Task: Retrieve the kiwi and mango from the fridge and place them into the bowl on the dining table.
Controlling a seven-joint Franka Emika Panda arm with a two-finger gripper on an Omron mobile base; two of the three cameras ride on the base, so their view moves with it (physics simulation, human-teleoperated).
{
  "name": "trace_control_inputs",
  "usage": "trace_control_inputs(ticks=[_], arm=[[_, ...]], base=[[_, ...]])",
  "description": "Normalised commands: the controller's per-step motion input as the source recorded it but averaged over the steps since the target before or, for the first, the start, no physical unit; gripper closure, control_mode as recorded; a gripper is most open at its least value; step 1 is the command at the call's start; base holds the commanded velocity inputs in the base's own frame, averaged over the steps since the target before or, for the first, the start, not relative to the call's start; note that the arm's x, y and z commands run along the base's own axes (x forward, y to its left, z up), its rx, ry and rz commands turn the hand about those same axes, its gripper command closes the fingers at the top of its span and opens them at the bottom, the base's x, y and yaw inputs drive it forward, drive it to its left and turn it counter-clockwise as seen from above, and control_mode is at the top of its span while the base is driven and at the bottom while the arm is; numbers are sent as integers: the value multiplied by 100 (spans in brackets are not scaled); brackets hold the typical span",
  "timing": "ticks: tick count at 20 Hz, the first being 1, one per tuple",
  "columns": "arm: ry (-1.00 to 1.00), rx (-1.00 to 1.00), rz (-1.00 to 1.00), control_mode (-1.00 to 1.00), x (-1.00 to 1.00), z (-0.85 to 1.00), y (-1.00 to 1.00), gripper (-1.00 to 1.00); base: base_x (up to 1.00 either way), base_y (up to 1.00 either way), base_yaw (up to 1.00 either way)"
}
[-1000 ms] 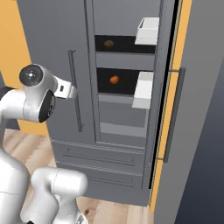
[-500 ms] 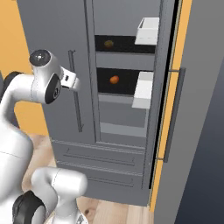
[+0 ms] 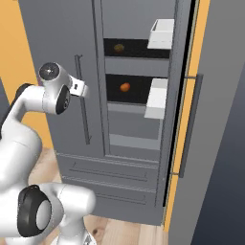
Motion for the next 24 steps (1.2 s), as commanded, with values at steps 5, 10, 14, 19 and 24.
trace_control_inputs(ticks=[5,10,14,19,24], arm=[[-3,0,0,-100,62,-18,0,-100],[0,0,0,-100,71,-6,0,-100],[0,0,0,-100,76,-3,3,-100],[1,0,0,-100,75,-10,8,-100],[0,0,0,-100,69,-27,13,-100]], base=[[0,0,0],[0,0,0],[0,0,0],[0,0,0],[0,0,0]])
